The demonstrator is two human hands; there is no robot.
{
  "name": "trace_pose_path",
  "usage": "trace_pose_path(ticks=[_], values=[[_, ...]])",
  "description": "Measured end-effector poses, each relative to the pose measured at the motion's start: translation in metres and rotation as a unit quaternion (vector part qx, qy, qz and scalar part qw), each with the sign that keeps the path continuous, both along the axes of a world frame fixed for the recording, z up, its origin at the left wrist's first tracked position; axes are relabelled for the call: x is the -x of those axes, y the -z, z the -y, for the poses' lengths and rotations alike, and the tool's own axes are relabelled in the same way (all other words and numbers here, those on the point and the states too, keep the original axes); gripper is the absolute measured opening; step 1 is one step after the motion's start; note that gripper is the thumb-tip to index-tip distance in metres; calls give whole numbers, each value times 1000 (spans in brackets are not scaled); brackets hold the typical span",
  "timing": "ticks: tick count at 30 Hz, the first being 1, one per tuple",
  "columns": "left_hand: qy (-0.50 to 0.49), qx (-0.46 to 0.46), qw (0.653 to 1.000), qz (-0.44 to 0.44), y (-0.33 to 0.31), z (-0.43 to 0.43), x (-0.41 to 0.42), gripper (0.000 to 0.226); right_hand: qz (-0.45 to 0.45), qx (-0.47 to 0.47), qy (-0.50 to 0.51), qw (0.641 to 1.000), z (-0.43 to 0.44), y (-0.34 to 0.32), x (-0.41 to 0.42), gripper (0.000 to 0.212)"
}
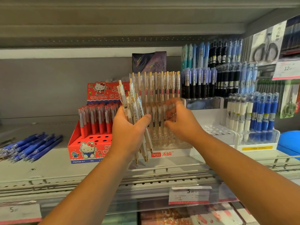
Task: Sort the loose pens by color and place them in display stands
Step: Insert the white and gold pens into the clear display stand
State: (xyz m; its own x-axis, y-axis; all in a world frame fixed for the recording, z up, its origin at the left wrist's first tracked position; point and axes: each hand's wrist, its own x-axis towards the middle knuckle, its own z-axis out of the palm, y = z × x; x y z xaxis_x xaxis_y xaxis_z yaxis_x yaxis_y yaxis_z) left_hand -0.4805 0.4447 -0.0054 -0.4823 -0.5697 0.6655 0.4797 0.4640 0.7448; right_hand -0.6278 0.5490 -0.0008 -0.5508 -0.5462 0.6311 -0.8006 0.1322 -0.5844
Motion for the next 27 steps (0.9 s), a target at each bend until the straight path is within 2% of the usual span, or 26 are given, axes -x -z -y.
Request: trace_pose_path(ticks=[7,11,12,14,17,23,27], values=[[0,5,1000,8,0,0,-1,30,-14,-39,35,999,-4,1,-4,62],[3,5,1000,15,0,0,0,31,-55,39,75,995,-9,-3,-14,44],[4,4,1000,14,0,0,0,32,-52,72,50,995,-11,-4,-19,38],[9,0,1000,12,0,0,1,34,-7,119,-63,991,-13,-6,-30,30],[21,-7,1000,12,0,0,1,37,77,108,-229,964,-14,-6,-43,35],[33,-19,999,20,1,2,1,35,120,77,-280,949,-14,-6,-45,57],[47,-10,998,27,2,3,1,36,212,107,-319,918,-13,-11,-44,50]])
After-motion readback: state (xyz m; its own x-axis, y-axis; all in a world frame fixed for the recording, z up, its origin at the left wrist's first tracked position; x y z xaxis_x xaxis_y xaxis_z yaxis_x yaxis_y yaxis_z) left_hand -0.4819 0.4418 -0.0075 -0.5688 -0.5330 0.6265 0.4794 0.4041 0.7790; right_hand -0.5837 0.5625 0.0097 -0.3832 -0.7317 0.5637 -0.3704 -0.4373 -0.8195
